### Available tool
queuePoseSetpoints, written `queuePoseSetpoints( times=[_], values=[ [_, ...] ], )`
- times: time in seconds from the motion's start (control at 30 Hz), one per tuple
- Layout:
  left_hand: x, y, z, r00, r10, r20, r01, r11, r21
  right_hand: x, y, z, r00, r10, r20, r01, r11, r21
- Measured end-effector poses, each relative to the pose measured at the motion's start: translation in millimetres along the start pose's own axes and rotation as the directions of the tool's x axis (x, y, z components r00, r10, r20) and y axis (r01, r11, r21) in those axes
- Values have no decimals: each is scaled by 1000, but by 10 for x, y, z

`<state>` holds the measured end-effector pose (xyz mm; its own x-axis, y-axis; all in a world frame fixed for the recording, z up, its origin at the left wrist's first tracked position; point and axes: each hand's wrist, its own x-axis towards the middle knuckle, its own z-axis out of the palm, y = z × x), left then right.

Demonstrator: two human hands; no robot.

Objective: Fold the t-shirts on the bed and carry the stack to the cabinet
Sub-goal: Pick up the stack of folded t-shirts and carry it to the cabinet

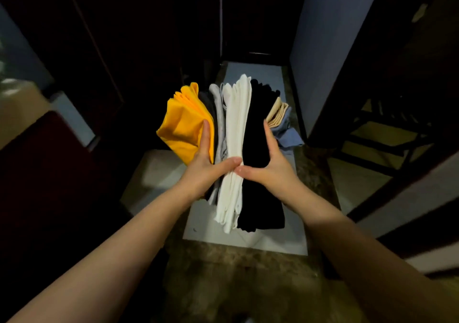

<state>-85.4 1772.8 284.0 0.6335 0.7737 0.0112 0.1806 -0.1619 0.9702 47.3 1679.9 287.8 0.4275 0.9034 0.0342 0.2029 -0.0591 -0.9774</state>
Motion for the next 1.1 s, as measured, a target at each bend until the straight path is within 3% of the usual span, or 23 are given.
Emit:
queuePoseSetpoints(
  times=[0.23, 0.43, 0.6, 0.83, 1.1],
  values=[
    [2147, -52, 189, 999, -45, -19, 47, 996, 73, 2065, 297, -620, 999, 25, 23, -26, 999, 30],
    [4231, -177, 189, 997, -47, 57, 48, 999, -17, 3951, 505, -1061, 994, 107, -35, -108, 994, -35],
    [5663, -100, 202, 997, -52, 63, 51, 999, 13, 5304, 541, -1446, 992, 120, -32, -121, 992, -41],
    [7475, -221, 192, 988, -82, -134, 85, 996, 14, 7364, 779, -1809, 989, 72, 131, -60, 994, -93],
    [8906, -448, -307, 897, -245, -368, 238, 969, -65, 9382, 817, -1601, 911, 63, 408, -8, 991, -134]
  ],
)
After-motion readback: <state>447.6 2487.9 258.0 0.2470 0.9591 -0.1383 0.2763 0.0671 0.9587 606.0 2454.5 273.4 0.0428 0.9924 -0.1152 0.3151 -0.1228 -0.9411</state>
